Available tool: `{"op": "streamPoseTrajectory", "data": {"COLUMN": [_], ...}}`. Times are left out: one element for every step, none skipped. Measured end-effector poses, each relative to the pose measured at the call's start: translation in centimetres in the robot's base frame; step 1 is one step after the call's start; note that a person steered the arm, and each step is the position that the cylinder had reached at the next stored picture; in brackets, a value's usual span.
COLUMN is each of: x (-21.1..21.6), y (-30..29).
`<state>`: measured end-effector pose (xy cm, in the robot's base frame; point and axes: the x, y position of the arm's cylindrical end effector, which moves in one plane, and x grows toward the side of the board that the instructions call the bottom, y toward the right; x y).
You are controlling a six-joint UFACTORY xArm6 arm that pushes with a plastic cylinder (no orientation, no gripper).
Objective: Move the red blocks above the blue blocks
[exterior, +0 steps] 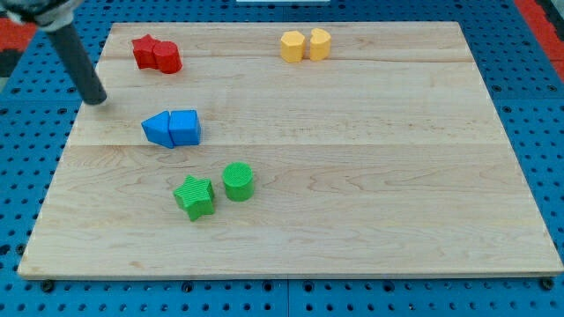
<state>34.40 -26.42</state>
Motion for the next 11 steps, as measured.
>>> {"op": "streamPoseTrajectory", "data": {"x": [-5.3, -7.8, -11.0, -12.5, -12.7, -13.3, -12.6, -11.9, -8.1, -5.5, -4.9], "y": [-0.1, -0.8, 3.9, 6.0, 6.5, 6.6, 5.6, 2.7, 9.4, 14.0, 14.2]}}
